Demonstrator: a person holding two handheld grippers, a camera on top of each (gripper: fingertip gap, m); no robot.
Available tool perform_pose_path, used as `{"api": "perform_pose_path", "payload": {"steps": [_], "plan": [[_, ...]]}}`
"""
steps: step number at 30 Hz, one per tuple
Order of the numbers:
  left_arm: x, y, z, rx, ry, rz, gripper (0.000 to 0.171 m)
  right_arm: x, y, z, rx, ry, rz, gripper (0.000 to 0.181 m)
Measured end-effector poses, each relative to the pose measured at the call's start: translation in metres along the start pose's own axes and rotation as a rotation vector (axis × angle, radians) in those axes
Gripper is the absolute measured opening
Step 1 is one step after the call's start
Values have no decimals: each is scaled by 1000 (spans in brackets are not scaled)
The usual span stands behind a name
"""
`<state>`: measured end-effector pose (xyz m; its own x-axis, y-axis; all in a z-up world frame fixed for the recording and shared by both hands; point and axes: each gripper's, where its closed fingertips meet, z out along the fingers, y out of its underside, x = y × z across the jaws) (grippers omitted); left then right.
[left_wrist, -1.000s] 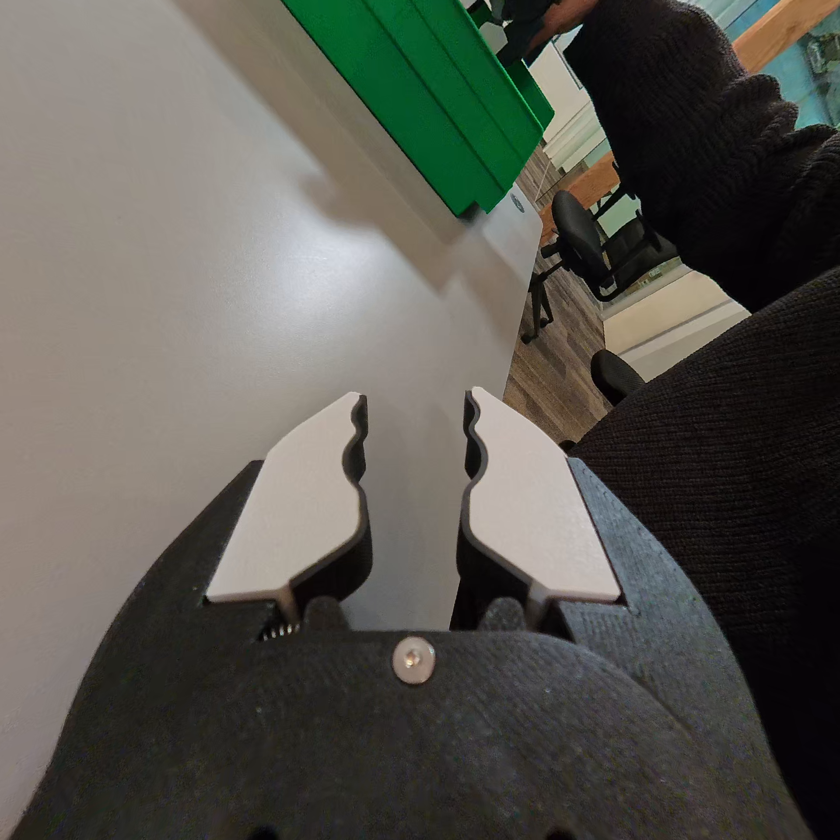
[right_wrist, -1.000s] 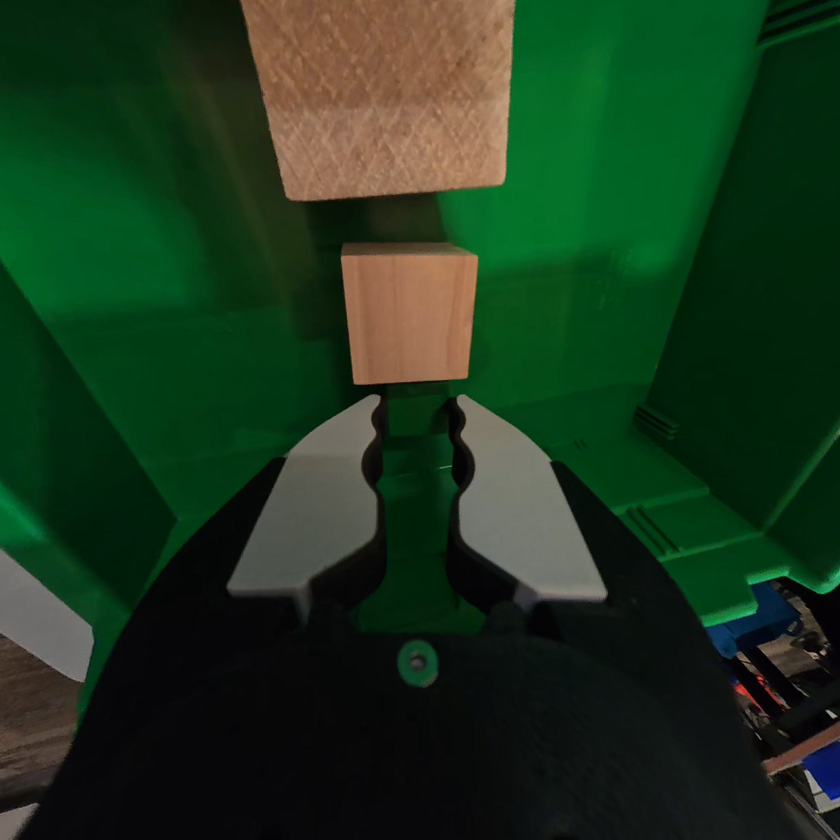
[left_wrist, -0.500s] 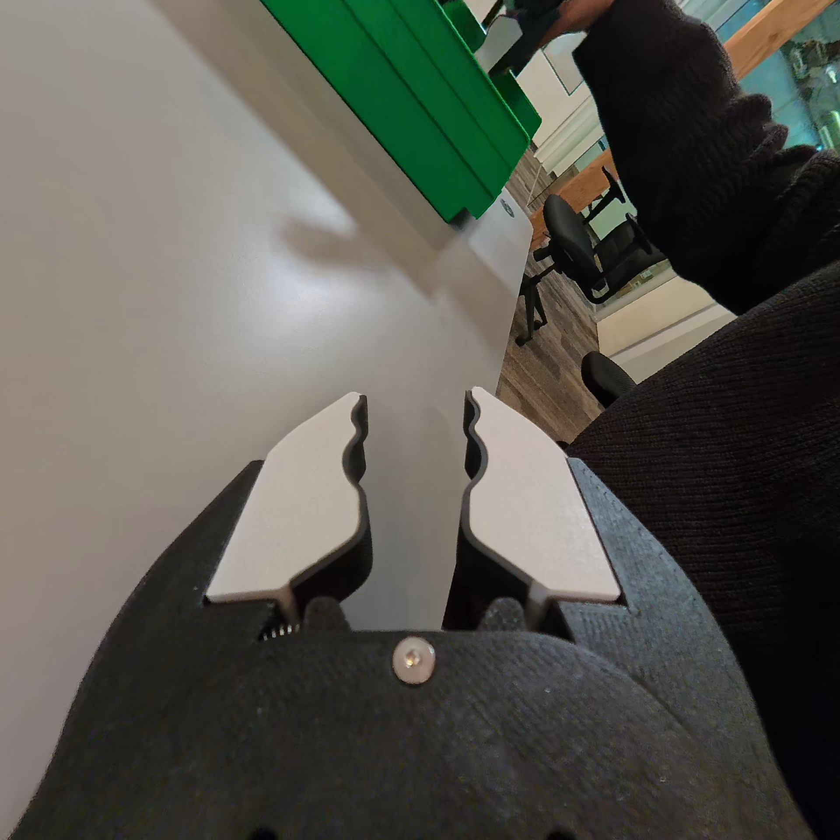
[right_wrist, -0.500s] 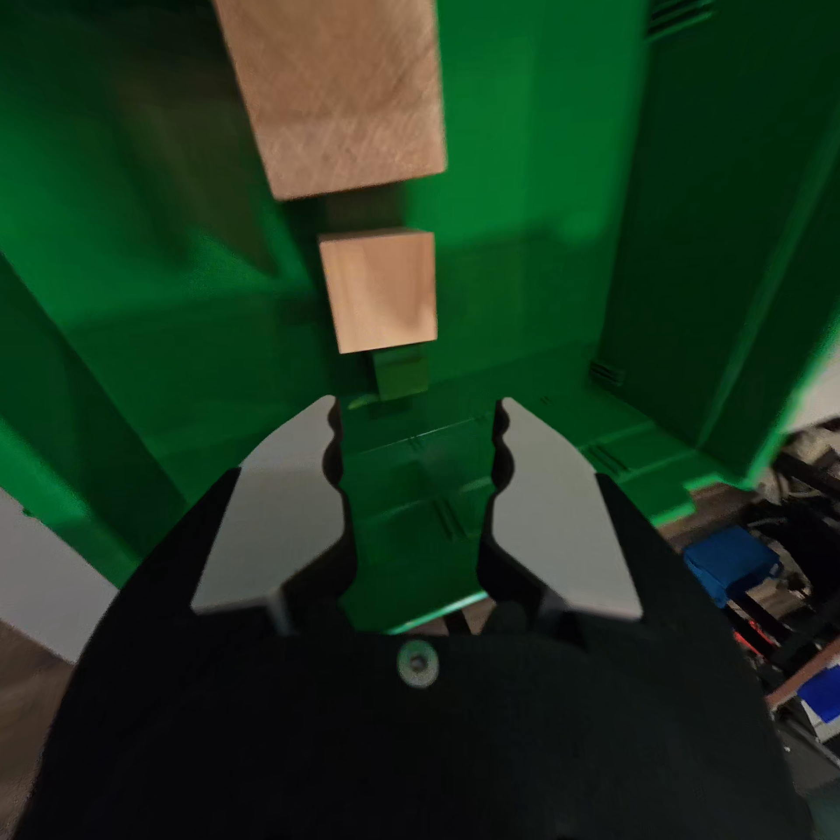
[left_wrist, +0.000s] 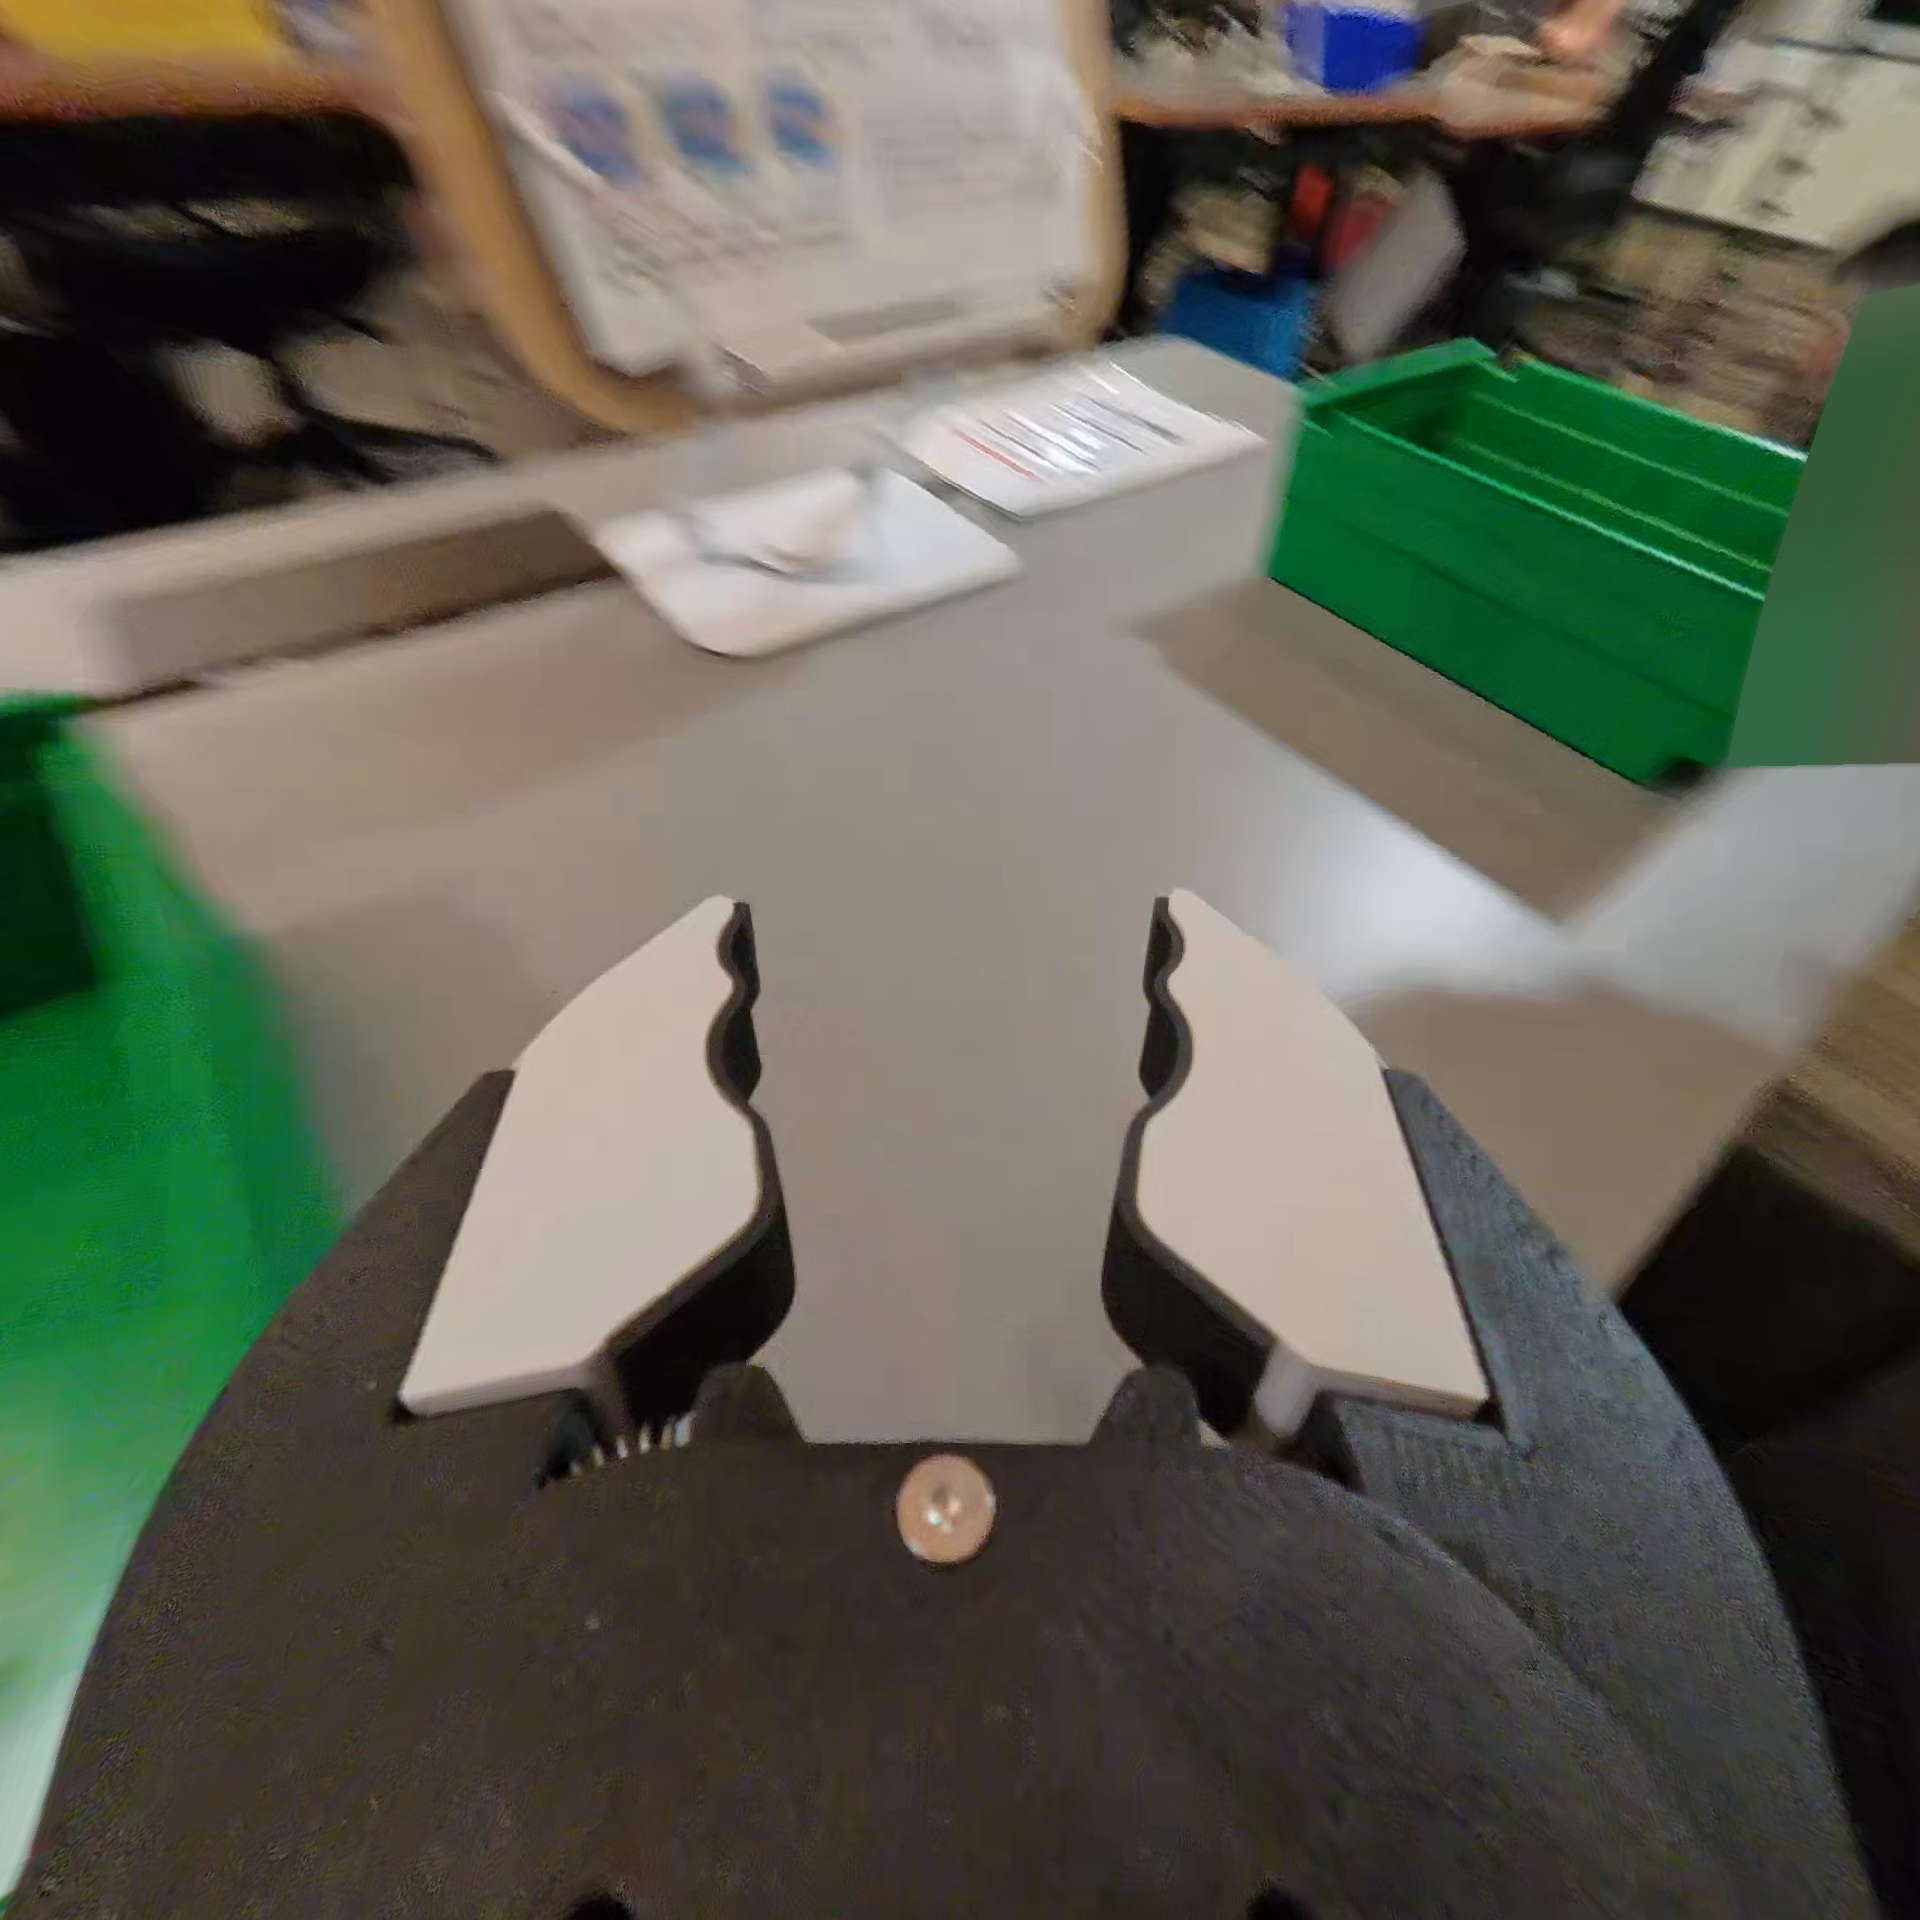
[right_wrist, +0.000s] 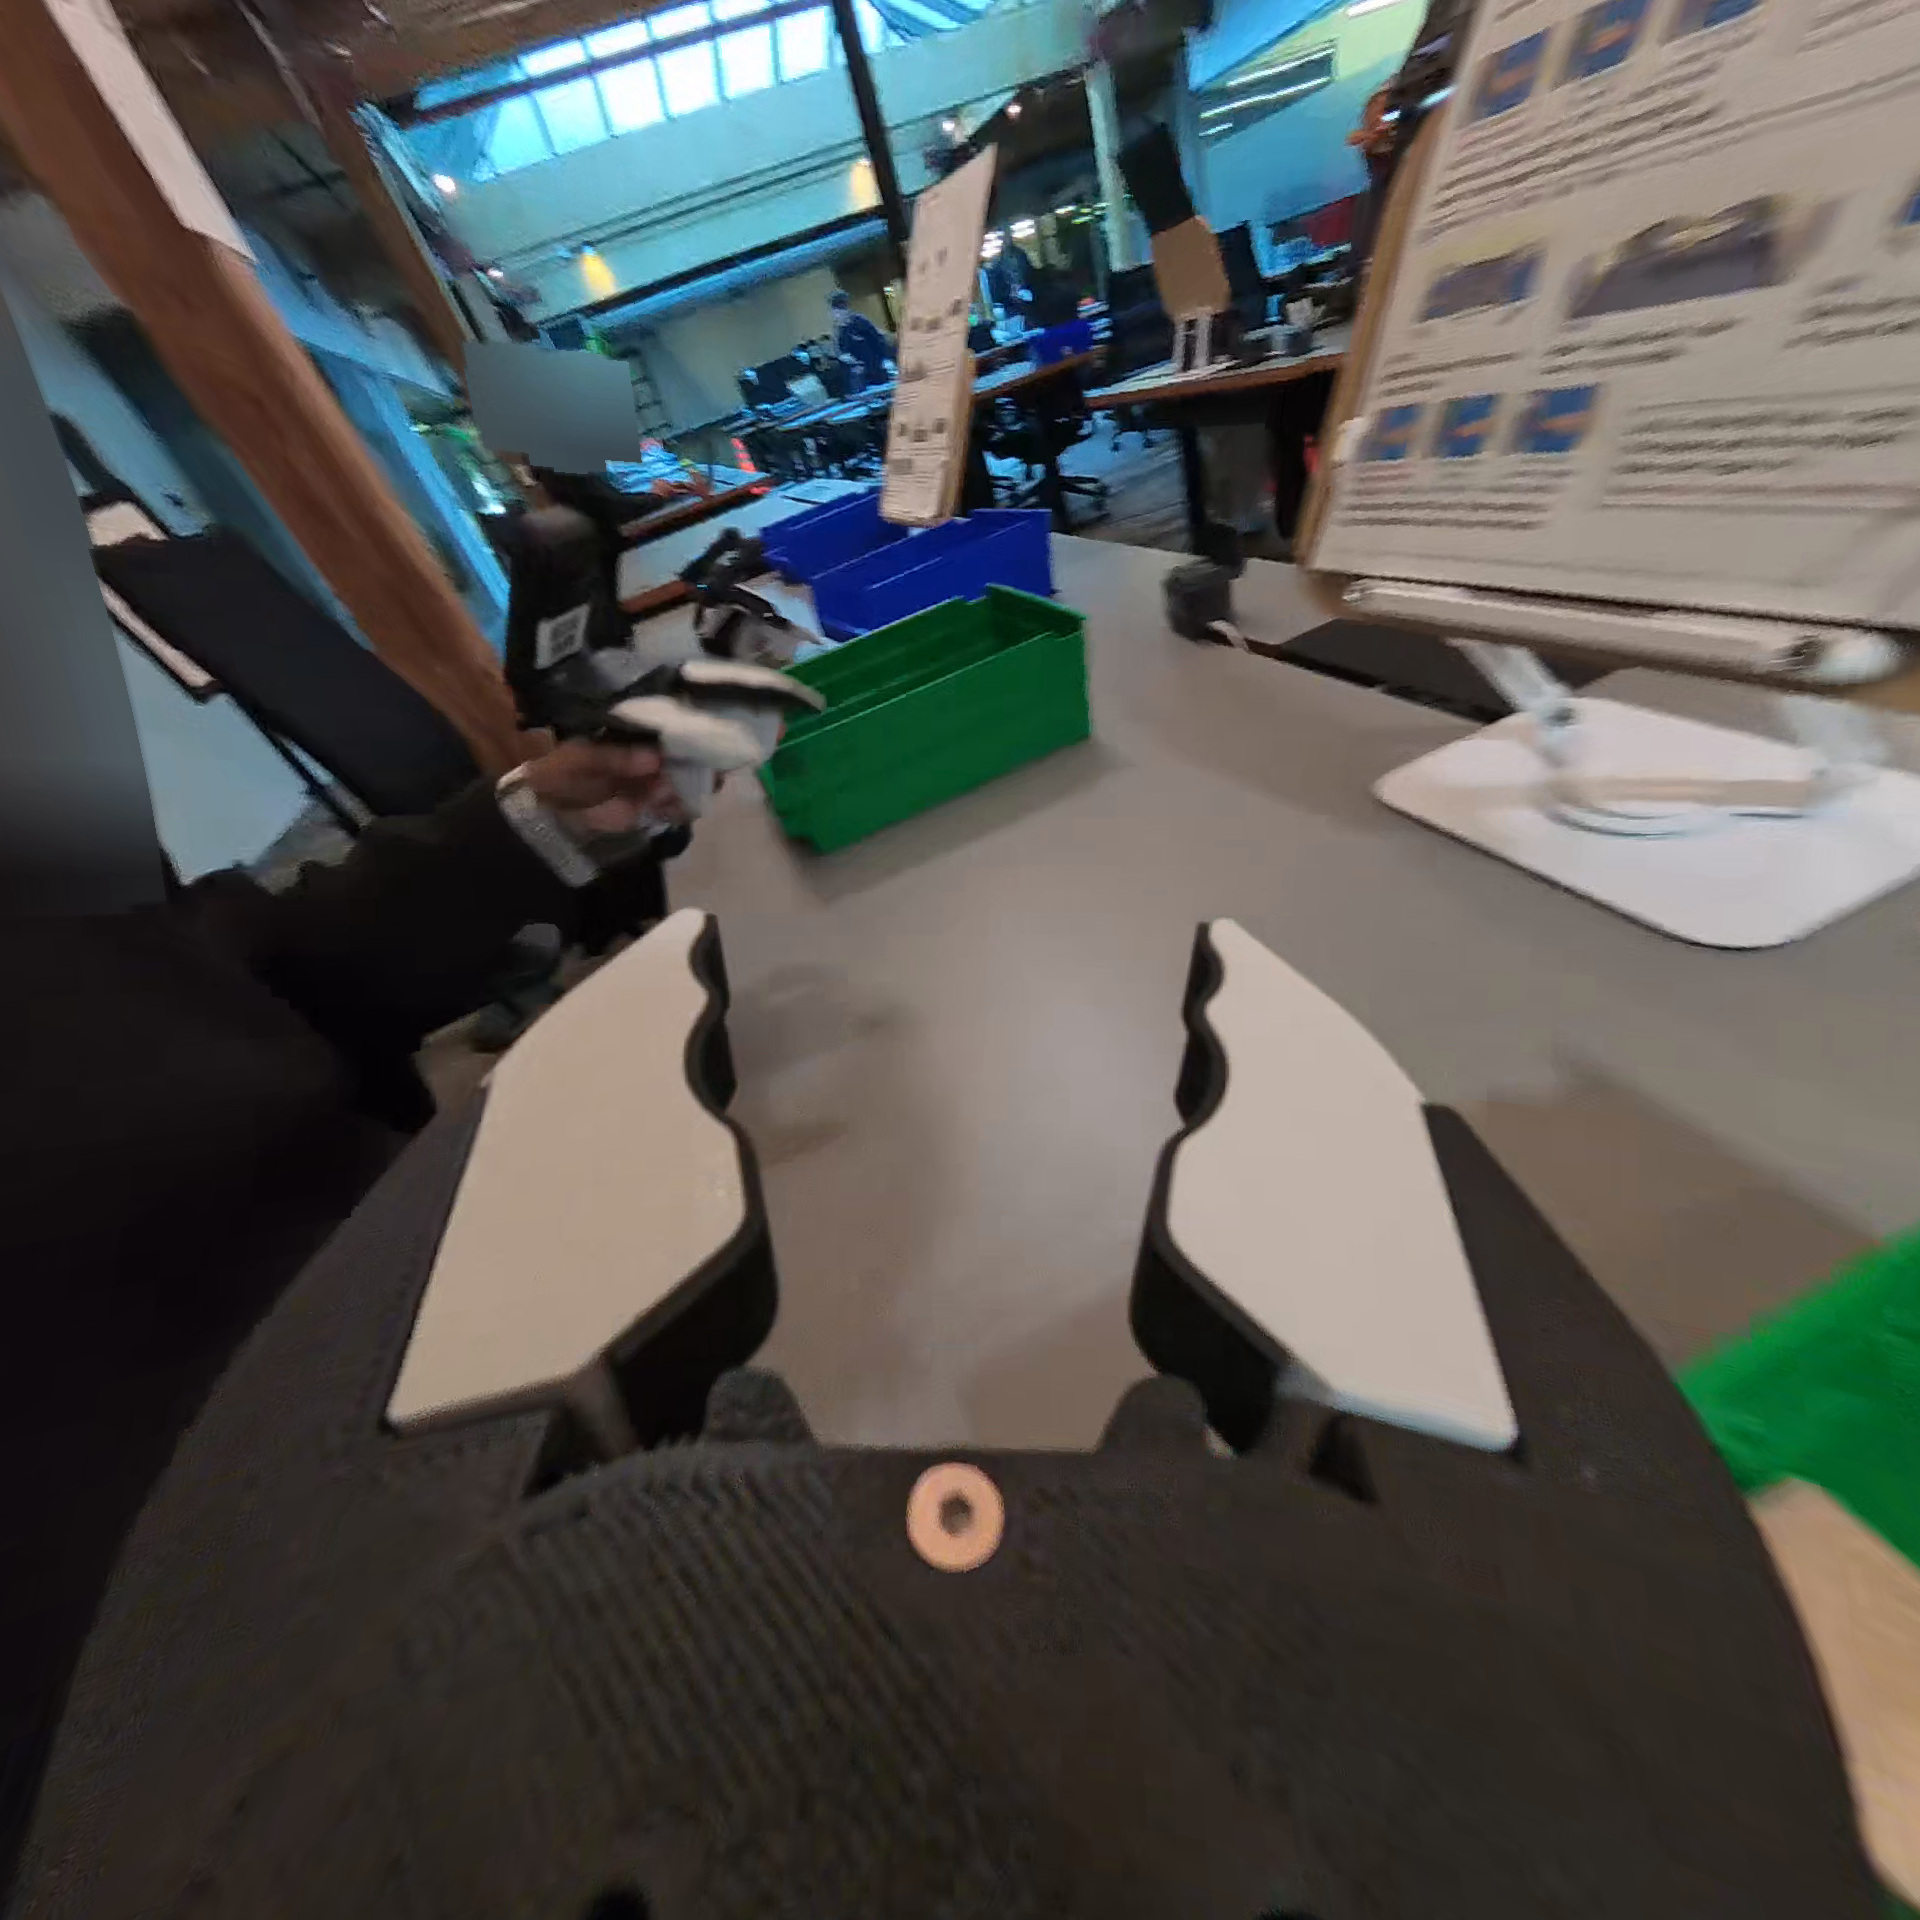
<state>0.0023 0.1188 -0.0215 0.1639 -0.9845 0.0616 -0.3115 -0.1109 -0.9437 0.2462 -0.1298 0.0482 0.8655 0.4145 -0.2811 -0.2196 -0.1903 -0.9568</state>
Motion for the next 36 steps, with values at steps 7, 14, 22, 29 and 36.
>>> {"api": "perform_pose_path", "payload": {"steps": [7, 14, 22, 29, 36], "plan": [[-153, 13, -65, -313, -226, 106, 56, -98, 68, 80, -119, -218, -1, 87], [-285, 107, -83, -1217, -275, 827, 64, -130, 92, 127, -88, -309, 127, 84], [-320, 150, -72, -1534, -89, 864, 37, -125, 94, 125, -84, -225, 131, 83], [-326, 115, -64, -1415, -153, 996, 2, -114, 92, 117, -46, -205, 168, 83], [-335, 126, -73, -1482, -211, 914, 39, -116, 92, 115, -24, -246, 199, 81]]}}
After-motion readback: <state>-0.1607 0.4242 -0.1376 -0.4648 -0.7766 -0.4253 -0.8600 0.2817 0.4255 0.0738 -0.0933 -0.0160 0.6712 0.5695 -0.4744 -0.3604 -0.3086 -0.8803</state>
